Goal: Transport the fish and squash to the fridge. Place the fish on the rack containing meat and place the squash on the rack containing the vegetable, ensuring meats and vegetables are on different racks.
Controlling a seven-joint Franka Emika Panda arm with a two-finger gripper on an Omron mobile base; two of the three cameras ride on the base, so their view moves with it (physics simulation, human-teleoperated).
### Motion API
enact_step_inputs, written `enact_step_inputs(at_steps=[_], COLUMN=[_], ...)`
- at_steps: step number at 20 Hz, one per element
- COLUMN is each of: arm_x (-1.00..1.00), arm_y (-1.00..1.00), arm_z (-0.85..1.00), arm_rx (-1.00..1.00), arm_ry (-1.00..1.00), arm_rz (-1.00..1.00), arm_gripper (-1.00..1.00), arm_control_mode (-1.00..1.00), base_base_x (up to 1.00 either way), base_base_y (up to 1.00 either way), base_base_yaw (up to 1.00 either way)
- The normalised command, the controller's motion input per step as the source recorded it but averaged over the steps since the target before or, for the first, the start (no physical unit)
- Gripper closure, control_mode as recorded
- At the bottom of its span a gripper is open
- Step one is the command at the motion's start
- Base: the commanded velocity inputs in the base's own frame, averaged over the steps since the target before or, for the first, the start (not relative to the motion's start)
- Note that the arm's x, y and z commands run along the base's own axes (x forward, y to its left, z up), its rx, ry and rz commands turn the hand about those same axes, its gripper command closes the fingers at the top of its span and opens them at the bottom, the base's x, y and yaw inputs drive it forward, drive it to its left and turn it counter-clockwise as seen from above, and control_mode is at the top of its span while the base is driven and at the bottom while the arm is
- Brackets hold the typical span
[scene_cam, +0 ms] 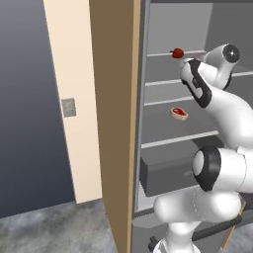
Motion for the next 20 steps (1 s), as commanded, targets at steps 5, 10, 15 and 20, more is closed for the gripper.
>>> enact_step_inputs(at_steps=[5, 10, 15, 20], arm_x=[0.43, 0.27, 0.45, 0.19], arm_y=[-0.01, -0.05, 0.00, -0.01], arm_z=[-0.12, -0.02, -0.33, -0.15], arm_rx=[0.00, 0.01, 0.00, 0.00], arm_ry=[0.06, 0.05, 0.05, 0.00], arm_rz=[0.00, 0.00, 0.00, 0.00], arm_gripper=[1.00, 1.00, -1.00, -1.00], arm_control_mode=[-1.00, -1.00, -1.00, -1.00], base_base_x=[0.00, 0.00, 0.00, 0.00], base_base_y=[0.00, 0.00, 0.00, 0.00], base_base_yaw=[0.00, 0.00, 0.00, 0.00])
